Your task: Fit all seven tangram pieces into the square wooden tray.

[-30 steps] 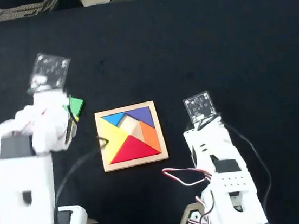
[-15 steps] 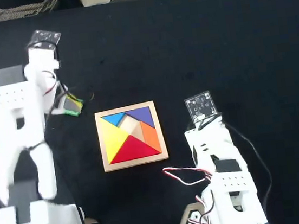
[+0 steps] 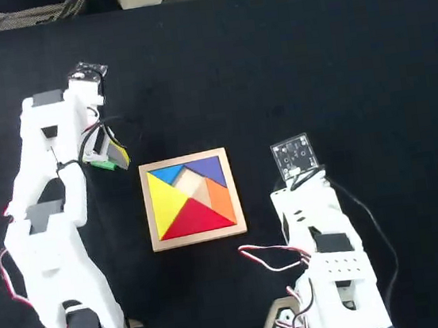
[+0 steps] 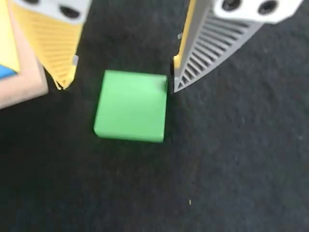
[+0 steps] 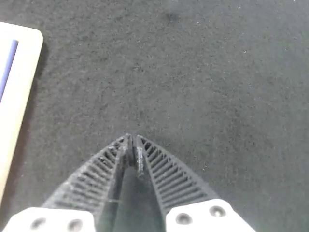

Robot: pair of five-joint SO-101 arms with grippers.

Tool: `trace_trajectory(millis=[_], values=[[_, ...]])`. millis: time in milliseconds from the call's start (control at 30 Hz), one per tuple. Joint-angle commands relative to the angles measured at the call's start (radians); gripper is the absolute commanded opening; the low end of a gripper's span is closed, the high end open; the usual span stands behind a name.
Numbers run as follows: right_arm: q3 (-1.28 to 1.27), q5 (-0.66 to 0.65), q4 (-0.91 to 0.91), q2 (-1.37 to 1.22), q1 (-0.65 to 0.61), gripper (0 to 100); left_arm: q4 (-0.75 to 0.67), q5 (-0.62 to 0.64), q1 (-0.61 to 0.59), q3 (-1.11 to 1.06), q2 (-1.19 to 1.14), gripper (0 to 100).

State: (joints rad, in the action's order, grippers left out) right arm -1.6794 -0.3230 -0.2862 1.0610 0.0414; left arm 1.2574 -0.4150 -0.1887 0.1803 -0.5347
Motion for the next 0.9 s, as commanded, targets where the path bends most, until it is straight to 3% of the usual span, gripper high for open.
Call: trace_trajectory(millis=[0, 500, 700, 867], values=[[0.001, -0.006, -0.006, 0.015, 0.015, 1.1, -0.077, -0.006, -0.012, 0.044, -0.020, 31], [0.001, -0.006, -0.006, 0.015, 0.017, 1.1, -0.147, -0.014, 0.008, 0.087, -0.106, 29], [0.001, -0.006, -0.006, 0.015, 0.017, 1.1, -0.143, -0.110, 0.007, 0.087, -0.115, 29], [0.001, -0.006, -0.006, 0.015, 0.017, 1.1, -0.029, -0.115, 0.008, 0.124, -0.115, 29]])
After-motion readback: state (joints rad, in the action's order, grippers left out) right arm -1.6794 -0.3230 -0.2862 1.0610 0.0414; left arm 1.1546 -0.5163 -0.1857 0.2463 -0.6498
